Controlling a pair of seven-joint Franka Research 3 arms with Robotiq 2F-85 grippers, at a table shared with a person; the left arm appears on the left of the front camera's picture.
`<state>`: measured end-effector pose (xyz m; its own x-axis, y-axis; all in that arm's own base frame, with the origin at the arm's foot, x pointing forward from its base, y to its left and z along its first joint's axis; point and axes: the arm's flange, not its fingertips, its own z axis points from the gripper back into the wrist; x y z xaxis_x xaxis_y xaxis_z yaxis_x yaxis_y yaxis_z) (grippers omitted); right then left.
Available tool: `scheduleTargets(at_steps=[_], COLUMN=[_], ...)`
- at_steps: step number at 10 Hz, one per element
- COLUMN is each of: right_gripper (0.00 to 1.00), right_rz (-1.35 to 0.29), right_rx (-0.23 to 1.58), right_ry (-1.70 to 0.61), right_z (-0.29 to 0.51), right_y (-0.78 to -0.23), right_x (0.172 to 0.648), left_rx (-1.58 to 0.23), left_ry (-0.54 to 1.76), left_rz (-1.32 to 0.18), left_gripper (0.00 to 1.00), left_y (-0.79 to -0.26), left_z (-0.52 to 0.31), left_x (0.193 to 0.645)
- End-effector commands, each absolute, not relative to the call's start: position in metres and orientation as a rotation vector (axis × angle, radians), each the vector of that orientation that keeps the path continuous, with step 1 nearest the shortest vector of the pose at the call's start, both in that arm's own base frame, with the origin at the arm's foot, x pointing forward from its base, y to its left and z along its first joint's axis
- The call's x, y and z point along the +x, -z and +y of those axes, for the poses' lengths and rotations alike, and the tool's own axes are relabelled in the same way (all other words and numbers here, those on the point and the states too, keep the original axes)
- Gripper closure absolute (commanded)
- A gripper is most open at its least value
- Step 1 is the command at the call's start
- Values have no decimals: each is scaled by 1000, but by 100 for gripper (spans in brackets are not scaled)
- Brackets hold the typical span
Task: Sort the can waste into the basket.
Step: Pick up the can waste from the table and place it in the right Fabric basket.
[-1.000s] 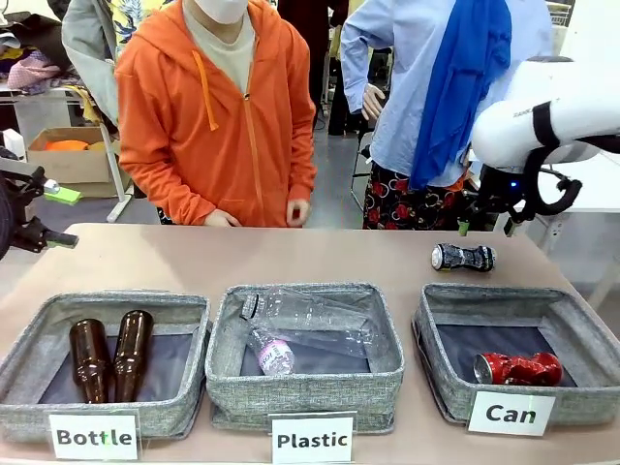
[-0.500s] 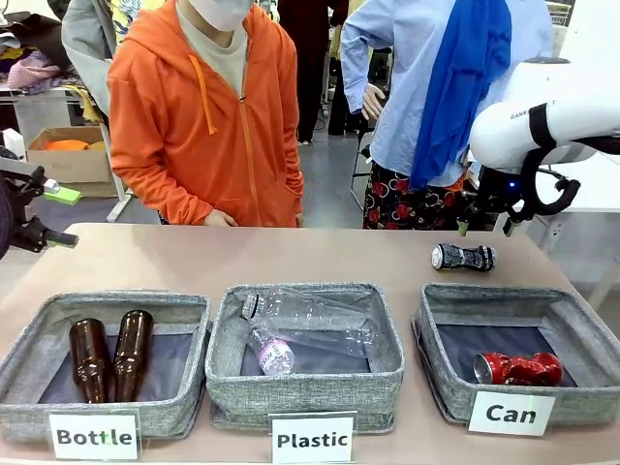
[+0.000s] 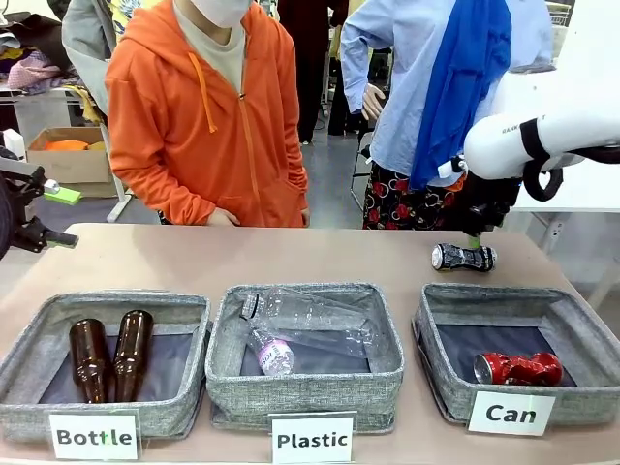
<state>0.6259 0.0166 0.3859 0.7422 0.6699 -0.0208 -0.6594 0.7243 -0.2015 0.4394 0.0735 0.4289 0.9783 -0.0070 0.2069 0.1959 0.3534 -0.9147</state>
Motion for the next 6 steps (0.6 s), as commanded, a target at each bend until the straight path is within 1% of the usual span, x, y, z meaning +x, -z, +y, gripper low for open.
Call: scheduleTargets(at_steps=[1,2,4,5,6], right_gripper=[0,0,0,0,0], right_rz=[-86,-42,-12,-10,-45], right_rx=[-286,-268,-282,-237,-188], right_ry=[-1046,-1225,-1407,-1408,-1430], right_z=[8,5,1,1,0], right_y=[-385,-380,-365,-360,-356], right_x=[640,646,660,666,670], left_rx=[-1194,-1194,-1194,-1194,-1194], left_ry=[135,135,135,135,135], left_rz=[-175,-175,-175,-175,-175], left_gripper=[0,0,0,0,0], left_y=[-431,-431,-431,-431,-431], left_z=[74,74,74,74,74], left_x=[437,437,437,437,437])
